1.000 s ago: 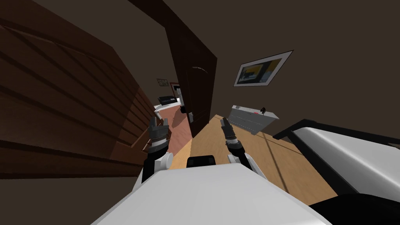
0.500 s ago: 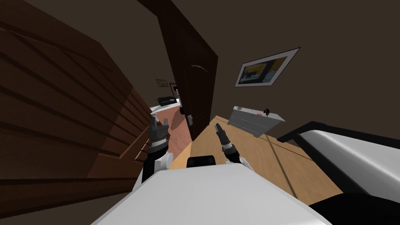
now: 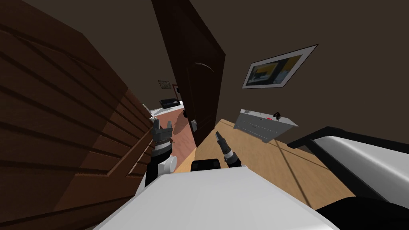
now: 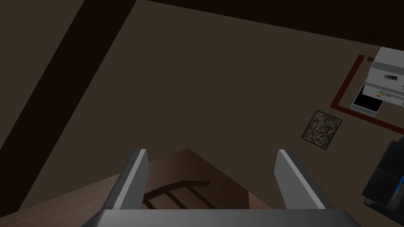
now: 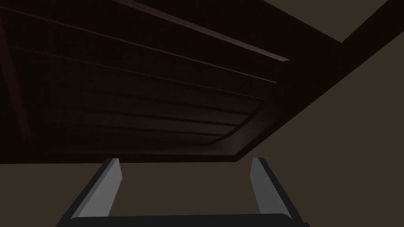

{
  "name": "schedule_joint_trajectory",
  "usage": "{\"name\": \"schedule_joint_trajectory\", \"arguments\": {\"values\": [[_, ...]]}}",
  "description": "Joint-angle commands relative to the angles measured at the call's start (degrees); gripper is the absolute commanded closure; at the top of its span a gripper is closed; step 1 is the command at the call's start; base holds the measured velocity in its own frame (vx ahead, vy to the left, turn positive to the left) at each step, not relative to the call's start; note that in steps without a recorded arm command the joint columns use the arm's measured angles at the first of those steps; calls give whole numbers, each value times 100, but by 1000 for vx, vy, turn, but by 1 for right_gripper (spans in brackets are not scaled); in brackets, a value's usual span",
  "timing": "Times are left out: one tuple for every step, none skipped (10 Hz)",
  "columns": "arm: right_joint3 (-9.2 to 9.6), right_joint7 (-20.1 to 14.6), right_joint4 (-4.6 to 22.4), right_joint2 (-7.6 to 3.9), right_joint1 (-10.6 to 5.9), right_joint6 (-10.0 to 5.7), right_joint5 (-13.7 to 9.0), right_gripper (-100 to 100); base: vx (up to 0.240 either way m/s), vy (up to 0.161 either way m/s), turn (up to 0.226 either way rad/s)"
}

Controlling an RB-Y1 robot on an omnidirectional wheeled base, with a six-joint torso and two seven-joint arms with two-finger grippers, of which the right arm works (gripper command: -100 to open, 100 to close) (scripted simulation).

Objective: Push the door open

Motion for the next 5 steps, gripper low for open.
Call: {"name": "schedule_joint_trajectory", "arguments": {"values": [[196, -194, 208, -63, 61, -53, 190, -100, 195, 16, -12], [316, -310, 319, -110, 113, -85, 306, -100, 208, -7, -13], [375, -367, 375, -133, 139, -101, 364, -100, 176, -11, -5], [495, -483, 486, -179, 192, -133, 479, -100, 149, 15, -7], [609, -593, 592, -223, 241, -163, 589, -100, 159, 36, -12]]}}
